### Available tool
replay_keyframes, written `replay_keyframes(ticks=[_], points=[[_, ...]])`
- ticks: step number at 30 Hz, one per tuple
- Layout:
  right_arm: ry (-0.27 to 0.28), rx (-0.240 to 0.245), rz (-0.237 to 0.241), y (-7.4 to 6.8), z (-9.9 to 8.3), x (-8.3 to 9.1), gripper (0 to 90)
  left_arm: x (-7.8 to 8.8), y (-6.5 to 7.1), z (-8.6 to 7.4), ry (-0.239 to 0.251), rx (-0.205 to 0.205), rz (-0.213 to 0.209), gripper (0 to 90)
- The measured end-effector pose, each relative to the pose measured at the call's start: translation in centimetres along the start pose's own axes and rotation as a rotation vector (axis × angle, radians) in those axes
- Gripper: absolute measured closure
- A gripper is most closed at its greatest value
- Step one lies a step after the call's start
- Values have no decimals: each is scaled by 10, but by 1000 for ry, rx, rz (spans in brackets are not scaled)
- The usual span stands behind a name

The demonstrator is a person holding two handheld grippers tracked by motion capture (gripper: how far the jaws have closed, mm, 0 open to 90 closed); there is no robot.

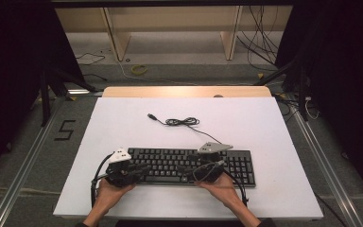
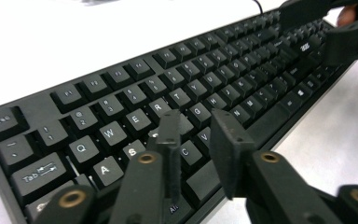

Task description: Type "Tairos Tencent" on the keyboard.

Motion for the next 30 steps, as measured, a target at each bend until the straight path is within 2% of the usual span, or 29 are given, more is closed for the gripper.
replay_keyframes(ticks=[5,11,29,30], points=[[15,-2,3,2,-4,10,332,-6,2,0,-32,-12,-5,827],[25,-5,1,5,-6,18,331,-12,3,-3,-74,-20,-10,882],[35,9,-1,3,-12,28,306,-21,1,-8,-127,-21,3,891],[35,10,-1,3,-12,28,306,-21,1,-8,-125,-12,-1,891]])
Point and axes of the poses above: each handheld gripper's, and its own axes: x roughly backward along the jaws, z roughly out of its top, y roughly to its right, the point moved 8 cm from there along -x, roughly forward along the jaws, and after that the axes turned 14 degrees about -x, right-handed, at the moved point
